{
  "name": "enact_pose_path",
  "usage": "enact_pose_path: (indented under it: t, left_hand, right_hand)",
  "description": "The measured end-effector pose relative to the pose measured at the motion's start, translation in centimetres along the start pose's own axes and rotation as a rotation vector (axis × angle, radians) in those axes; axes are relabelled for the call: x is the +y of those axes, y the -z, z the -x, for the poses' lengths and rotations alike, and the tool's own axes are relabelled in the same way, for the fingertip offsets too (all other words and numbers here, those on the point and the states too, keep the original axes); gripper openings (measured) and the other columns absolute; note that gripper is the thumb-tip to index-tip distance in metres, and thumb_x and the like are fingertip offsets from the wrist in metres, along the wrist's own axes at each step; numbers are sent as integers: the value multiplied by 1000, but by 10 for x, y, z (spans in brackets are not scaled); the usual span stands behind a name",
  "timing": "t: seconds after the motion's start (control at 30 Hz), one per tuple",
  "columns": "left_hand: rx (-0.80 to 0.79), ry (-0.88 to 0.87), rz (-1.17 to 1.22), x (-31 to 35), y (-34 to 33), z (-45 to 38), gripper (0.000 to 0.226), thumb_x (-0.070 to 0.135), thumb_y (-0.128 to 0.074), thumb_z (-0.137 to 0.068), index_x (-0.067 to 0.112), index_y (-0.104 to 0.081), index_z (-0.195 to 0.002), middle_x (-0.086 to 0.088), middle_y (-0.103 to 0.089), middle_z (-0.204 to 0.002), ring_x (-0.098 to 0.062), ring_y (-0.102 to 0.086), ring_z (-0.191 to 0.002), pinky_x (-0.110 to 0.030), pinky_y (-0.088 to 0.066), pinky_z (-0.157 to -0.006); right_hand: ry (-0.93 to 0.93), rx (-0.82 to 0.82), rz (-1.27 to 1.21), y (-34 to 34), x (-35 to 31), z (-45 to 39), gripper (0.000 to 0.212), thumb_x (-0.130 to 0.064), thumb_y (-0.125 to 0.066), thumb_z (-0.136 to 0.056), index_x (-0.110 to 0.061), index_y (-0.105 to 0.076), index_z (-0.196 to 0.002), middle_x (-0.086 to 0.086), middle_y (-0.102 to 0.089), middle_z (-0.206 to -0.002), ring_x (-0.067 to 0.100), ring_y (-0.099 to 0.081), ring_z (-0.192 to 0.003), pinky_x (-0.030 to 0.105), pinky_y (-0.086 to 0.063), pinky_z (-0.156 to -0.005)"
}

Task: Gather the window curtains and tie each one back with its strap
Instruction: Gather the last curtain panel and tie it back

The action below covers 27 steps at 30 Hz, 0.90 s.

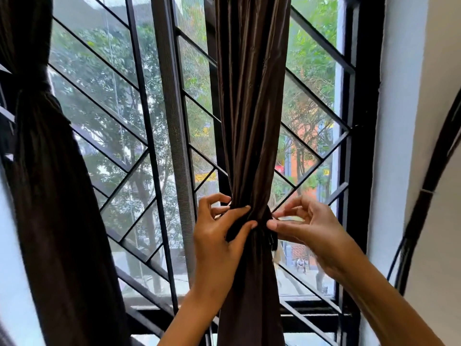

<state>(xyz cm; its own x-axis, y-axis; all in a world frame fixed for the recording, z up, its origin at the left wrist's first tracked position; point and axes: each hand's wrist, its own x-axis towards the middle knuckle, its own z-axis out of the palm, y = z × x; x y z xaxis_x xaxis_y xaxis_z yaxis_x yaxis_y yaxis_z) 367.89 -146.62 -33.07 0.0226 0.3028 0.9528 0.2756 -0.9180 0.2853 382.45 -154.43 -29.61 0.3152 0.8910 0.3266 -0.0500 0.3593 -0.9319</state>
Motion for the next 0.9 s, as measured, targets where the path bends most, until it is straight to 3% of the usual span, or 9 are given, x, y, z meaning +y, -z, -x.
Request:
enact_pose_path:
  t: [0.17,0.3,0.4,0.47,0.53,0.6,0.7,0.83,0.9]
  left_hand:
    - [67,-8,-15,6,-14,5,30,4,-82,-69,14,-63,-89,1,-47,-100,5,-49,-86,-3,-38,-79]
    - [18,-48,44,9,-19,7,39,5,-77,-73,20,-59,-104,5,-43,-106,4,-50,-86,-5,-41,-79]
    - [-29,-11,172,7,-12,2,27,22,-73,-79,18,-66,-105,5,-46,-105,3,-55,-91,-21,-51,-75]
    - [-69,18,201,7,-8,-5,17,23,-71,-82,17,-70,-98,3,-49,-102,1,-58,-89,-20,-52,-70]
    - [-72,94,210,5,-5,-14,6,18,-69,-84,22,-69,-88,4,-53,-98,-1,-61,-83,-15,-51,-64]
    - [-71,244,246,0,-4,-23,3,27,-70,-81,24,-71,-81,4,-57,-92,-7,-64,-79,-25,-56,-63]
    - [-115,472,391,-5,-2,-32,17,27,-73,-75,11,-74,-82,-4,-61,-88,-25,-68,-82,-39,-59,-68]
    - [-118,513,434,-5,0,-35,27,35,-74,-68,10,-74,-79,-4,-64,-84,-21,-70,-76,-33,-56,-64]
    - [-123,513,438,-5,-1,-34,24,34,-75,-69,12,-74,-78,-4,-65,-83,-20,-70,-75,-32,-56,-64]
  right_hand:
    - [16,45,-228,-2,-15,2,31,11,-67,-76,-7,-45,-88,7,-49,-82,9,-62,-61,17,-55,-56]
    - [153,195,-254,-29,-3,1,36,4,-74,-72,-10,-43,-83,0,-51,-67,17,-58,-66,24,-56,-63]
    - [271,276,-270,-37,5,2,34,4,-73,-75,-8,-42,-85,-9,-57,-49,6,-61,-54,19,-54,-57]
    - [313,271,-260,-40,9,1,27,2,-69,-80,-5,-44,-86,-11,-61,-50,1,-62,-54,14,-51,-56]
    - [362,242,-151,-39,17,0,19,0,-66,-84,-4,-48,-85,-10,-67,-62,3,-68,-65,15,-52,-62]
    - [461,194,3,-35,26,-2,16,6,-63,-85,-6,-52,-88,-6,-72,-85,7,-70,-86,22,-55,-76]
    - [754,157,440,-28,37,-1,24,0,-70,-76,-11,-62,-96,1,-62,-106,8,-63,-108,30,-53,-90]
    - [915,71,749,-25,45,5,51,-35,-88,-62,-4,-70,-99,3,-53,-115,2,-53,-116,17,-45,-97]
    - [948,138,901,-24,51,6,46,-40,-84,-67,-7,-71,-96,0,-53,-117,7,-57,-110,19,-51,-87]
